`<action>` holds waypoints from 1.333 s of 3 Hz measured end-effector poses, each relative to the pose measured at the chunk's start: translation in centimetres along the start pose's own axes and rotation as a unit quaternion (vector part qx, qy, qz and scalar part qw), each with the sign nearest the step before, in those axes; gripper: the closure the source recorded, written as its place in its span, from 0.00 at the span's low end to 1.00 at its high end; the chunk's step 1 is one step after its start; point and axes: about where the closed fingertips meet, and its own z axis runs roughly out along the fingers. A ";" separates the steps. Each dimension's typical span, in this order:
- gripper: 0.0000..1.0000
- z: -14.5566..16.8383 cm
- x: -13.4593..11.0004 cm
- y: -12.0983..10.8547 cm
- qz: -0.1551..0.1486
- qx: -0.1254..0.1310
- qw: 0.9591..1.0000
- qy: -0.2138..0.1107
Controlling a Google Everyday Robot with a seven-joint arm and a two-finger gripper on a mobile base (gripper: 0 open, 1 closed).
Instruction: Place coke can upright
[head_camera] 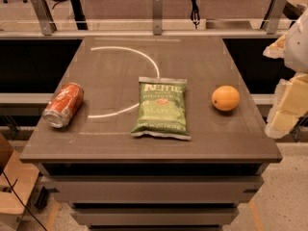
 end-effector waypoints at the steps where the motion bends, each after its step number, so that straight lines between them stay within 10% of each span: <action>1: 0.00 0.0 0.0 0.0 0.000 0.000 1.000 0.000; 3: 0.00 0.3 -2.0 -0.8 0.043 -0.007 0.999 -0.010; 4: 0.00 1.6 -7.3 -1.6 0.088 -0.031 0.995 -0.040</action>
Offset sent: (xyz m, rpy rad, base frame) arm 0.0045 0.0017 -0.0008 0.0155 0.0207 -0.0318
